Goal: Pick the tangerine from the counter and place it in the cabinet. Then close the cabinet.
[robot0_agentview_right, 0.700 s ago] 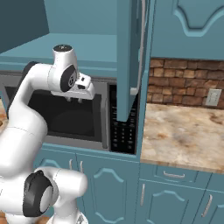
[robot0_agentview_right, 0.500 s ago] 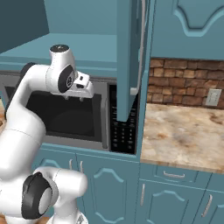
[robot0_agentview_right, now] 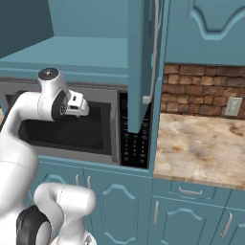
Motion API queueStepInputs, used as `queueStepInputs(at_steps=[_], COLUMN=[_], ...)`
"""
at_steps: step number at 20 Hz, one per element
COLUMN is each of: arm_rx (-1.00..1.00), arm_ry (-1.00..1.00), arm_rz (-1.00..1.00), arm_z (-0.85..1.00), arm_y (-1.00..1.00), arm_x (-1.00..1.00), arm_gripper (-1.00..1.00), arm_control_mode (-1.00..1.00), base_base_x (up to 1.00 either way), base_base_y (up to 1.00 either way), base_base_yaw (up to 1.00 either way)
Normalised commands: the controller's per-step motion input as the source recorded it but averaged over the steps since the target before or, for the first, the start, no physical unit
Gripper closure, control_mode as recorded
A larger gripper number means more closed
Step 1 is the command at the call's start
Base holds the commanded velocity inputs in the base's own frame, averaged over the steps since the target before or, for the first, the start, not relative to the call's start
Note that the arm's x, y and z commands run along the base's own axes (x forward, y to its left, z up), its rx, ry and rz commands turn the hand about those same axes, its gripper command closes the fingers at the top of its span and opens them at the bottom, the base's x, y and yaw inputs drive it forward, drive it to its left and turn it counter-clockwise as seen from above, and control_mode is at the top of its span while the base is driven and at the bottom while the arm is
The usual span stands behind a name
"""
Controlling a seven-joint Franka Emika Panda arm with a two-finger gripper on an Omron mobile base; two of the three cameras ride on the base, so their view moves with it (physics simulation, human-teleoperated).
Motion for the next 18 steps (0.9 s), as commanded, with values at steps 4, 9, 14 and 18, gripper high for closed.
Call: queueStepInputs(at_steps=[4, 9, 14, 18], arm_rx=[0.17, 0.13, 0.07, 0.0], arm_ry=[0.0, 0.0, 0.0, 0.0], arm_rz=[0.07, 0.01, 0.0, 0.0], arm_z=[-0.24, -0.09, -0.16, -0.16], arm_y=[0.6, 0.81, 0.91, 0.91], arm_x=[0.0, 0.0, 0.0, 0.0], arm_gripper=[-1.0, -1.0, -1.0, -1.0], arm_control_mode=[-1.0, -1.0, -1.0, -1.0], base_base_x=[0.0, 0.0, 0.0, 0.0], base_base_y=[0.0, 0.0, 0.0, 0.0], base_base_yaw=[0.0, 0.0, 0.0, 0.0])
